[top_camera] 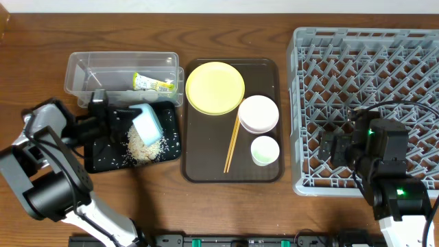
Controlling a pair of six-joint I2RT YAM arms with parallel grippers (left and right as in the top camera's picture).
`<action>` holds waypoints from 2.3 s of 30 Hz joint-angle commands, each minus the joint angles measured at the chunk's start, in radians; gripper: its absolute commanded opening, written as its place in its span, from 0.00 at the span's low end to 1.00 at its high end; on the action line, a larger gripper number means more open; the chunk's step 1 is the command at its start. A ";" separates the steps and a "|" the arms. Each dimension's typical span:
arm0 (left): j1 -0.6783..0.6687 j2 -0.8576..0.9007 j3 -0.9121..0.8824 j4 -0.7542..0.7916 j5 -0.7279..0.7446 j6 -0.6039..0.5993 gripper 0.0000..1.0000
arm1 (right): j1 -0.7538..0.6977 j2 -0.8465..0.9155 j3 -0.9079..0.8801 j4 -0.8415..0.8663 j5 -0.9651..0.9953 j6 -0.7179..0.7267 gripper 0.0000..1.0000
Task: Sort waste into correct bins and load items into the dishwasher rack
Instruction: 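Tip the blue bowl over the black tray to dump the rice, then return the empty blue bowl to the brown tray and release, then grasp the white cup with the left gripper and lift it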
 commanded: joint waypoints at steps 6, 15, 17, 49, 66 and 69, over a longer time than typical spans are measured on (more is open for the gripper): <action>-0.247 -0.230 0.051 0.100 -0.248 -0.053 0.06 | -0.012 0.000 0.022 -0.003 -0.006 0.005 0.99; -0.671 -0.312 0.050 0.403 -0.846 -0.462 0.06 | -0.012 0.000 0.022 -0.003 -0.006 0.005 0.99; -0.766 -0.303 0.050 0.437 -0.960 -0.492 0.06 | -0.012 0.000 0.022 -0.003 -0.006 0.005 0.99; -1.114 -0.328 0.093 0.616 -1.063 -0.629 0.66 | -0.012 0.000 0.022 -0.003 -0.007 0.005 0.99; -1.292 -0.097 0.062 0.679 -1.096 -0.644 0.38 | -0.012 0.000 0.022 -0.003 -0.007 0.005 0.99; -1.290 -0.095 0.063 0.676 -1.123 -0.644 0.19 | -0.012 0.000 0.022 -0.003 -0.007 0.005 0.99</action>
